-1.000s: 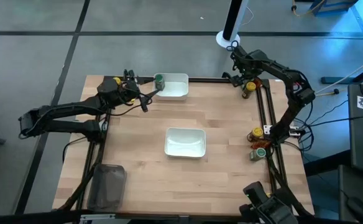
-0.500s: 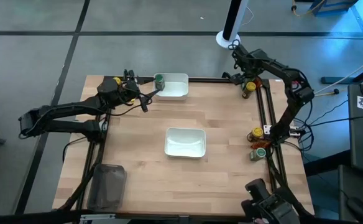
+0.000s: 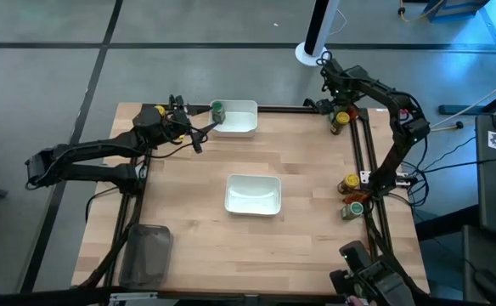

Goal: Sort spices by type
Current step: Put the top right green seasoning bottle into the top white bin

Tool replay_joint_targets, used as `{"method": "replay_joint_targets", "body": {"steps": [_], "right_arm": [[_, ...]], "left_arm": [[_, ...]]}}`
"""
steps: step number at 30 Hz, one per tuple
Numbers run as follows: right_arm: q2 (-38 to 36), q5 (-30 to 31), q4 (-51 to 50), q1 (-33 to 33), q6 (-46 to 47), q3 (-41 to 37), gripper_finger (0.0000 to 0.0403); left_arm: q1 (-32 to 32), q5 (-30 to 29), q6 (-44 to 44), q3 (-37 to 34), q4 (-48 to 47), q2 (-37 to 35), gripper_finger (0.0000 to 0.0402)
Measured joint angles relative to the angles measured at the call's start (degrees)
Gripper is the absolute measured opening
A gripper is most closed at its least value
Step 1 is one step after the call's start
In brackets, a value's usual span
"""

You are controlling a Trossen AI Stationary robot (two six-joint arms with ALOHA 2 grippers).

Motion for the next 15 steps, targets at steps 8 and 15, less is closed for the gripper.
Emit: {"method": "replay_joint_targets", "body": {"steps": [8, 15], "right_arm": [[3.8, -0.5, -0.1, 0.1, 0.5, 0.0, 0.0319], [4.7, -0.6, 1.0, 0.0, -0.1, 0.0, 0.0319]], "left_arm": [[0.0, 0.0, 0.0, 0.0, 0.0, 0.0, 0.0235], [0.0, 0.0, 0.0, 0.0, 0.0, 0.0, 0.0235]]}}
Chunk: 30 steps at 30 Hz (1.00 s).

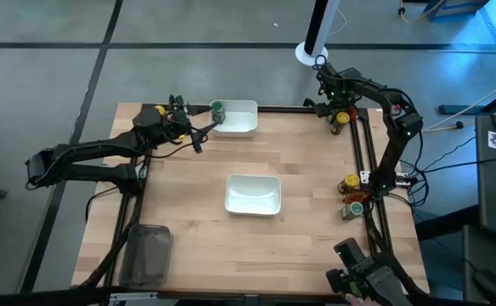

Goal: Sort spices by type
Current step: Put the top right green seasoning bottle into the top white bin

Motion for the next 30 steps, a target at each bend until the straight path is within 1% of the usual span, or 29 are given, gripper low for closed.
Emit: {"method": "replay_joint_targets", "body": {"steps": [2, 4, 10, 13, 16, 20, 24, 27, 30], "right_arm": [[0.0, -1.2, -0.3, 0.0, -0.1, 0.0, 0.0314], [0.0, -1.4, -0.3, 0.0, -0.4, 0.0, 0.03], [0.0, -1.6, -0.2, 0.1, -1.2, 0.0, 0.0233], [-0.1, -1.7, -0.1, 0.2, -2.4, 0.0, 0.0211], [-0.1, -2.7, 0.0, 0.2, -3.8, 0.0, 0.0212], [-0.1, -4.2, 0.1, 0.1, -4.9, 0.0, 0.0223], [-0.1, -4.8, 0.1, 0.1, -6.6, 0.1, 0.0205], [-0.1, -5.1, 0.1, 0.3, -7.6, 0.1, 0.0204], [-0.1, -4.1, 0.0, 1.2, -8.2, 0.1, 0.0205]], "left_arm": [[0.0, 0.0, 0.0, 0.0, 0.0, 0.0, 0.0235], [0.0, 0.0, 0.0, 0.0, 0.0, 0.0, 0.0235], [0.0, 0.0, 0.0, 0.0, 0.0, 0.0, 0.0235], [0.0, 0.0, 0.0, 0.0, 0.0, 0.0, 0.0235], [0.0, 0.0, 0.0, 0.0, 0.0, 0.0, 0.0235], [0.0, 0.0, 0.0, 0.0, 0.0, 0.0, 0.0235], [0.0, 0.0, 0.0, 0.0, 0.0, 0.0, 0.0235], [0.0, 0.0, 0.0, 0.0, 0.2, 0.0, 0.0235], [0.0, 0.0, 0.1, 0.0, 0.2, 0.0, 0.0235]]}}
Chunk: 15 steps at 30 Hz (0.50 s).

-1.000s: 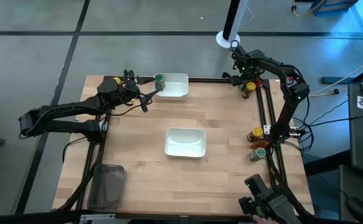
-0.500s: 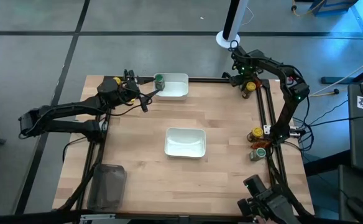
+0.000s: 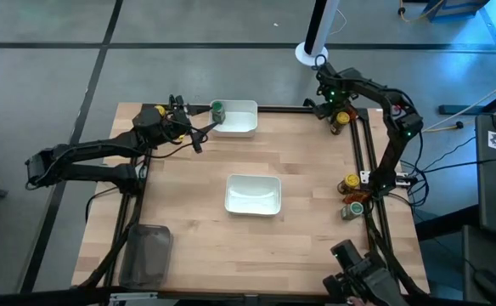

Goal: Sort spices by type
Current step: Put the top right green seasoning bottle into the top white bin

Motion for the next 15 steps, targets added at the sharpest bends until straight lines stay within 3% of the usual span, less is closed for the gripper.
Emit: {"method": "replay_joint_targets", "body": {"steps": [15], "right_arm": [[0.1, 0.3, -0.4, 8.1, -3.2, 6.5, 0.021]], "left_arm": [[0.0, 0.0, 0.1, 0.0, 0.0, 0.0, 0.0235]]}}
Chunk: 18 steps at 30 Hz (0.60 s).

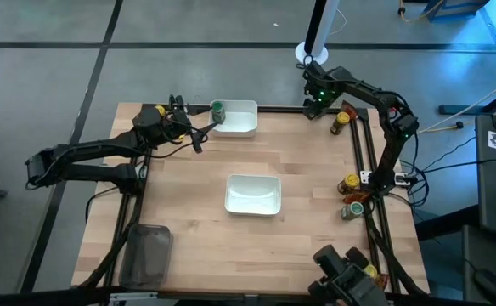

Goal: Sort spices by type
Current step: Put the top right green seasoning bottle into the top white bin

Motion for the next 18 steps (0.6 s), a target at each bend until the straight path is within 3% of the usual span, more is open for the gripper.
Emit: {"method": "replay_joint_targets", "body": {"steps": [18], "right_arm": [[0.0, -0.6, 2.9, 12.6, -5.2, 8.9, 0.0214]], "left_arm": [[1.5, -0.1, -0.2, 0.0, -0.3, 2.0, 0.0235]]}}
